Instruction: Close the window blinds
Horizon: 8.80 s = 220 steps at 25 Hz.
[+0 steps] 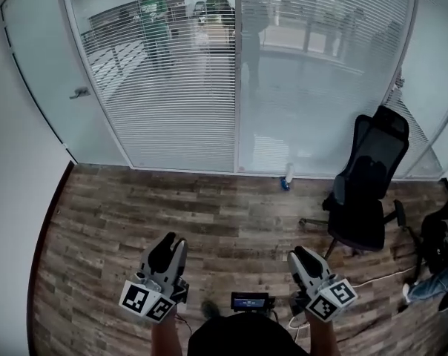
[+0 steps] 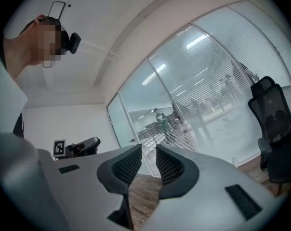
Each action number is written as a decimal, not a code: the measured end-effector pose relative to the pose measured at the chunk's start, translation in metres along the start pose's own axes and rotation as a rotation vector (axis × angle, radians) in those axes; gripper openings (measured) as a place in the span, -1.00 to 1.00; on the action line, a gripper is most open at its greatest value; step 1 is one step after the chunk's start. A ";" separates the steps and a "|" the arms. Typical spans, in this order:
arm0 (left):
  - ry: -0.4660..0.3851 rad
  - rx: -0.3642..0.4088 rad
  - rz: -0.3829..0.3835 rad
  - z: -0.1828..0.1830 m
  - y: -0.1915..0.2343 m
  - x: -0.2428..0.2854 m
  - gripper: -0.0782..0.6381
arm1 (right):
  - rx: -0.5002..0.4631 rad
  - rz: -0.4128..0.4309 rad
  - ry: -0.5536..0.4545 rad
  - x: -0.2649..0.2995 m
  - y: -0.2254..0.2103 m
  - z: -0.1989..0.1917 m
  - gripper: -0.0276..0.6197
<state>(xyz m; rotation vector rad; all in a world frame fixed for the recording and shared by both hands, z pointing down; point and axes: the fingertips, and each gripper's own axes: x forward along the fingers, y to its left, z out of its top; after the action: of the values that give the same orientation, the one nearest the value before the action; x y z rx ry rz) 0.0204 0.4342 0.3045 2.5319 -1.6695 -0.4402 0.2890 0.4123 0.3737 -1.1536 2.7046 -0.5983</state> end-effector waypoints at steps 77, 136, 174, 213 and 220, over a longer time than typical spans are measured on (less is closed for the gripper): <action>0.109 -0.086 -0.088 0.009 0.386 0.243 -0.19 | -0.115 -0.088 0.047 0.464 -0.076 0.045 -0.54; 0.172 -0.135 -0.384 0.000 0.509 0.530 -0.19 | -0.307 -0.347 0.042 0.703 -0.216 0.139 -0.54; 0.234 -0.032 -0.281 -0.030 0.500 0.604 -0.19 | -0.384 -0.359 0.005 0.732 -0.321 0.168 -0.54; 0.218 -0.065 -0.398 -0.042 0.535 0.627 -0.20 | -0.762 -0.812 0.126 0.730 -0.374 0.221 -0.54; 0.226 -0.062 -0.396 -0.039 0.535 0.628 -0.20 | -0.430 -0.721 0.008 0.728 -0.375 0.222 -0.54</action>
<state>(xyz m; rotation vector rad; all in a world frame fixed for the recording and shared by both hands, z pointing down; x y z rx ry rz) -0.2142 -0.3569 0.3374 2.7431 -1.0640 -0.2126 0.0923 -0.4127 0.3446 -2.2626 2.4278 -0.0677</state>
